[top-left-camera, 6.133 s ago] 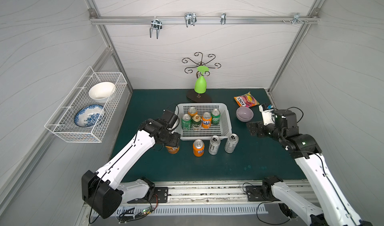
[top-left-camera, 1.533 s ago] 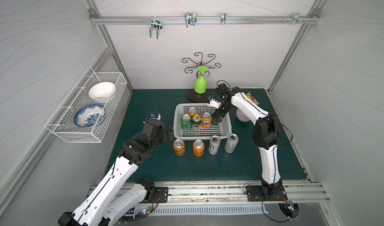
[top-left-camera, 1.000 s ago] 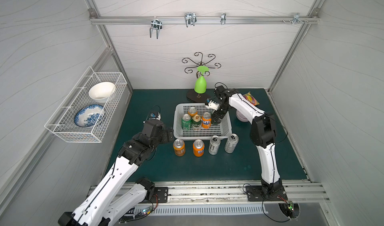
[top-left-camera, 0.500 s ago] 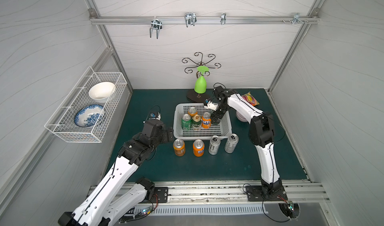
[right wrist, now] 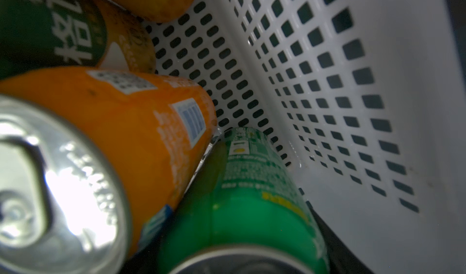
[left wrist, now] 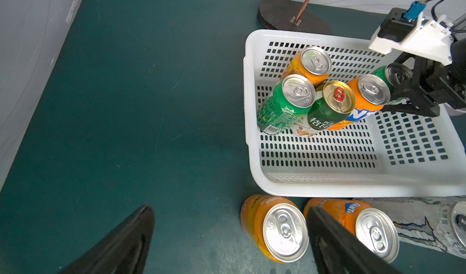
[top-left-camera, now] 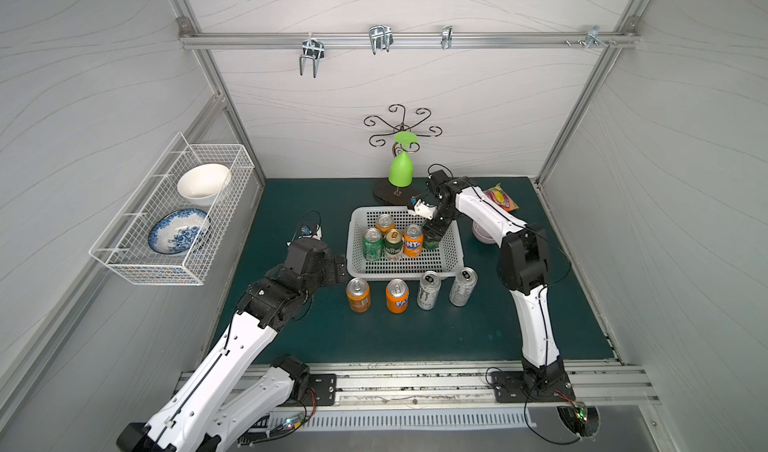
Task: Take out the drinks from the basket
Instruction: Pick up the drink from the basket.
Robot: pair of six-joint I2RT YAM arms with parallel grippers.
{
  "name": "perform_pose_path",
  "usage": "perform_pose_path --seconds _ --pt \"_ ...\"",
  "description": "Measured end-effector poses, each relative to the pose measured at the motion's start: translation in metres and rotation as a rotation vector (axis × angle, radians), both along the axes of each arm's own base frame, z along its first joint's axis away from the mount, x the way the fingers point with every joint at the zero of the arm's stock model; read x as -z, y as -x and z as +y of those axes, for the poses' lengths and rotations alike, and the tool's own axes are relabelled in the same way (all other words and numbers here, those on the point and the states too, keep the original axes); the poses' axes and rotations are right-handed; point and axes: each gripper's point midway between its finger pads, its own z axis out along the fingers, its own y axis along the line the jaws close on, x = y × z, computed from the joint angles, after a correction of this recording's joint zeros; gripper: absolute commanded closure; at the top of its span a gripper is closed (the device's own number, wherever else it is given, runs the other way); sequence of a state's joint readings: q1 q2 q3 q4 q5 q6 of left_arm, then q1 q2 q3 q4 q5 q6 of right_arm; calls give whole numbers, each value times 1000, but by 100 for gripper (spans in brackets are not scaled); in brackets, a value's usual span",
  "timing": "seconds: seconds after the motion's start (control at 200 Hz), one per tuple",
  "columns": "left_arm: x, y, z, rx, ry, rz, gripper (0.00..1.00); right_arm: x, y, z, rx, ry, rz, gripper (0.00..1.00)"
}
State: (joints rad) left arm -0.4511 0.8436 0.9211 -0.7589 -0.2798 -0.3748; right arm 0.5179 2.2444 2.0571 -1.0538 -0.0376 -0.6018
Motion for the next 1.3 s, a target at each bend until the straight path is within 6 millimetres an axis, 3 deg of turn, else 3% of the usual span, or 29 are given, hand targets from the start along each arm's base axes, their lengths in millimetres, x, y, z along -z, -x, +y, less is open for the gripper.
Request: perform_pose_path --seconds 0.335,0.765,1.07,1.3 --pt "2 -1 -1 1 0 6 2 -5 3 0 37 -15 4 44" --pt "3 -1 -1 1 0 13 1 -54 10 -7 155 -64 -40 46" --pt "7 -2 -4 11 3 29 2 -118 34 -27 264 -97 -95 46" --pt "7 -2 -6 19 10 33 2 -174 72 -36 296 -140 -168 46"
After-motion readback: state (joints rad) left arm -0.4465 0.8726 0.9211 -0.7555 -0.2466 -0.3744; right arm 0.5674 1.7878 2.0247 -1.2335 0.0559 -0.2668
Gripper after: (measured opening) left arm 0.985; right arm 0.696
